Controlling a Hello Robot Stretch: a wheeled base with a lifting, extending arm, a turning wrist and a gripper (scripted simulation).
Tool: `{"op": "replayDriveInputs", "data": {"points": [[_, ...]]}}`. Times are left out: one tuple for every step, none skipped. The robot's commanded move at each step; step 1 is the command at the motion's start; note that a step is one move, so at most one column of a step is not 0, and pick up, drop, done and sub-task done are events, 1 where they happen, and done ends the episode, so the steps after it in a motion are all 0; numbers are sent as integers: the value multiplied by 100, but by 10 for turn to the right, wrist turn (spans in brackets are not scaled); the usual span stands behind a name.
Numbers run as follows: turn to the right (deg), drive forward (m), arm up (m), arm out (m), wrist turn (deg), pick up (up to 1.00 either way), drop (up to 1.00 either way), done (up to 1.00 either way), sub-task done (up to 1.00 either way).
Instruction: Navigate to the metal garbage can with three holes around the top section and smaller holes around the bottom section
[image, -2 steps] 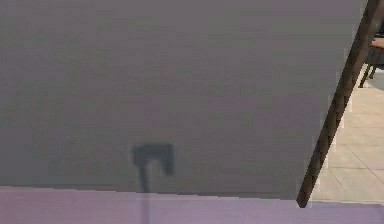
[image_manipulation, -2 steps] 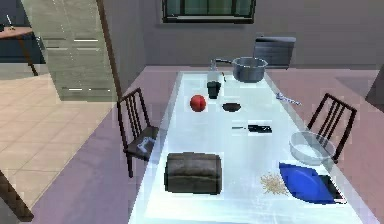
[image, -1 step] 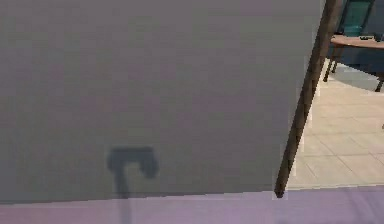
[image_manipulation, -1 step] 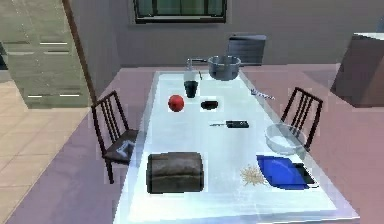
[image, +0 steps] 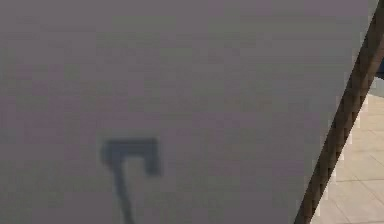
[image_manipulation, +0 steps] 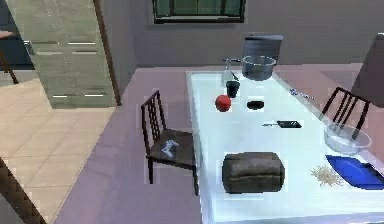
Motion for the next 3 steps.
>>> {"op": "replayDriveInputs", "data": {"points": [[390, 0, 0, 0, 0, 0, 0, 0, 0], [0, 40, 0, 0, 0, 0, 0, 0, 0], [450, 0, 0, 0, 0, 0, 0, 0, 0]]}}
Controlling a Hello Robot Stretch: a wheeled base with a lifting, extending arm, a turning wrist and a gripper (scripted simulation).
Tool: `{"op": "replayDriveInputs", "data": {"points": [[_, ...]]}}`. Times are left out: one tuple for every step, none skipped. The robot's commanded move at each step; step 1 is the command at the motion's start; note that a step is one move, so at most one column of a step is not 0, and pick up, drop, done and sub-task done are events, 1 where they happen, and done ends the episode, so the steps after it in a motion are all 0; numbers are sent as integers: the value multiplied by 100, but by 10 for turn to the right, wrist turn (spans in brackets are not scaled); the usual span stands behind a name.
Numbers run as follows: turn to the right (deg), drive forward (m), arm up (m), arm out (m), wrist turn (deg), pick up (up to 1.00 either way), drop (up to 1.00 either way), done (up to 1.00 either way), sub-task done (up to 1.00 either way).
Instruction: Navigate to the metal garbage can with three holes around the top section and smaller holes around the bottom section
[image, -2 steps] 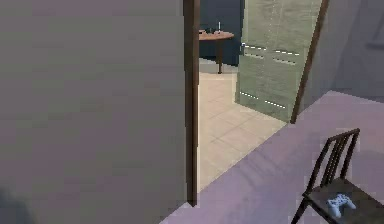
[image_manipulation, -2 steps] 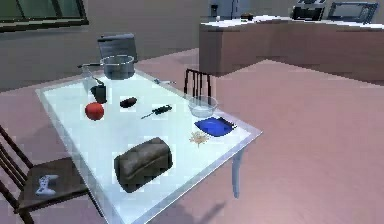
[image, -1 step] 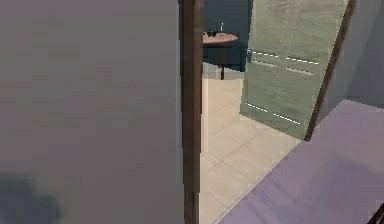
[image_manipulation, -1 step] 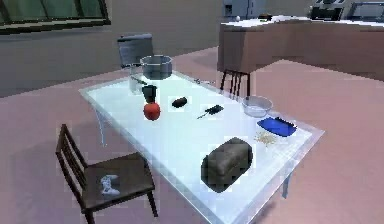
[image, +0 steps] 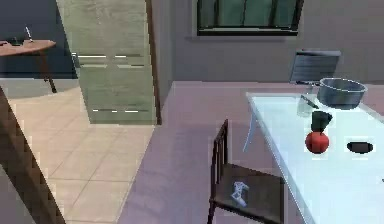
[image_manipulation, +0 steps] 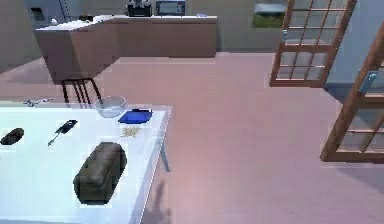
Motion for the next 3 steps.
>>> {"op": "replayDriveInputs", "data": {"points": [[450, 0, 0, 0, 0, 0, 0, 0, 0], [450, 0, 0, 0, 0, 0, 0, 0, 0], [270, 0, 0, 0, 0, 0, 0, 0, 0]]}}
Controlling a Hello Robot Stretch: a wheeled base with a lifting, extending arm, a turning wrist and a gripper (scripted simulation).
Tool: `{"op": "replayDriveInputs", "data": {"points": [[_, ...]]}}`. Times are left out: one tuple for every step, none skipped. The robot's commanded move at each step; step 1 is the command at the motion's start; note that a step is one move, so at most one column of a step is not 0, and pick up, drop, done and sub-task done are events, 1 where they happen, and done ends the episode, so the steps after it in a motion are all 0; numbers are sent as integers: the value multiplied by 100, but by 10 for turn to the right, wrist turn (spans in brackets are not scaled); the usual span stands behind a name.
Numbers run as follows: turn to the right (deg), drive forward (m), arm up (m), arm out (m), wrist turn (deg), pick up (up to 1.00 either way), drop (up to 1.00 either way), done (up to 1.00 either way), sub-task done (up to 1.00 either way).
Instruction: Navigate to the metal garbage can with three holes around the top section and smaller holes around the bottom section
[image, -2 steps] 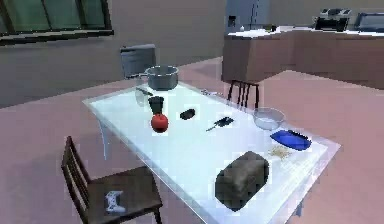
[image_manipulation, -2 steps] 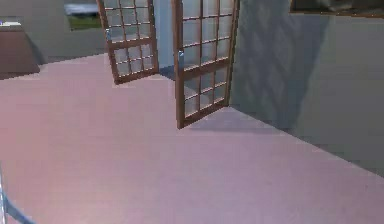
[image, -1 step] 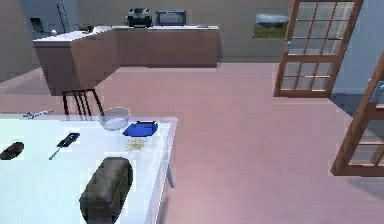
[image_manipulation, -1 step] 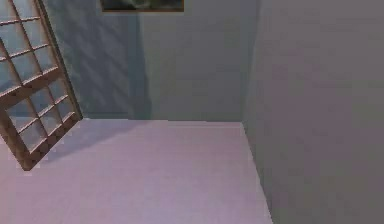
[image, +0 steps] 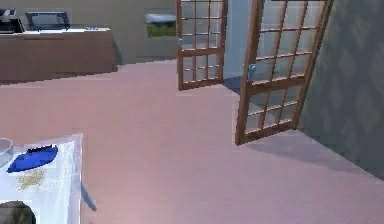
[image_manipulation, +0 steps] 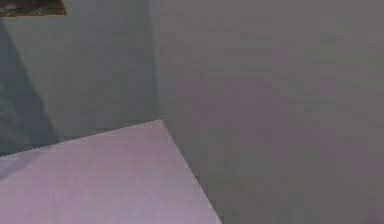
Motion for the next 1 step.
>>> {"op": "replayDriveInputs", "data": {"points": [[0, 100, 0, 0, 0, 0, 0, 0, 0]]}}
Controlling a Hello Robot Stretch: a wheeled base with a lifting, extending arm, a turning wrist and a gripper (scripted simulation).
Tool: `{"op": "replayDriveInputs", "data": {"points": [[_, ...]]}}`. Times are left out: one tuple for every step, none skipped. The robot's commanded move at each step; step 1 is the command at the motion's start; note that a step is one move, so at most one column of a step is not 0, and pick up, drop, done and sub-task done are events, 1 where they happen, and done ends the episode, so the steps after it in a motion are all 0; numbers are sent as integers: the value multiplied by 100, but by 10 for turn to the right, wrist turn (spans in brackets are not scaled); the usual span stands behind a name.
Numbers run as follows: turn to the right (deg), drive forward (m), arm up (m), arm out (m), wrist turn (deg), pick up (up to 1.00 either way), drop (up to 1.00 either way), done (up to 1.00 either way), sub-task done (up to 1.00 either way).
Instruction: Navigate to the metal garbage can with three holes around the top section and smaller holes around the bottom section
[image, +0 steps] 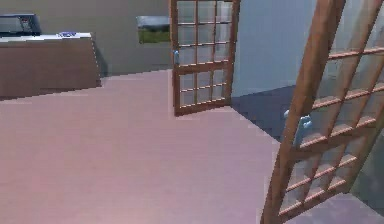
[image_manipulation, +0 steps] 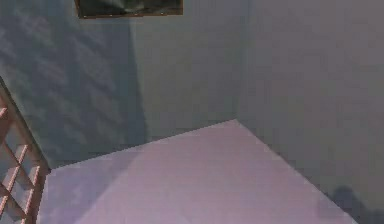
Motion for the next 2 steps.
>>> {"op": "replayDriveInputs", "data": {"points": [[0, 100, 0, 0, 0, 0, 0, 0, 0], [0, 45, 0, 0, 0, 0, 0, 0, 0]]}}
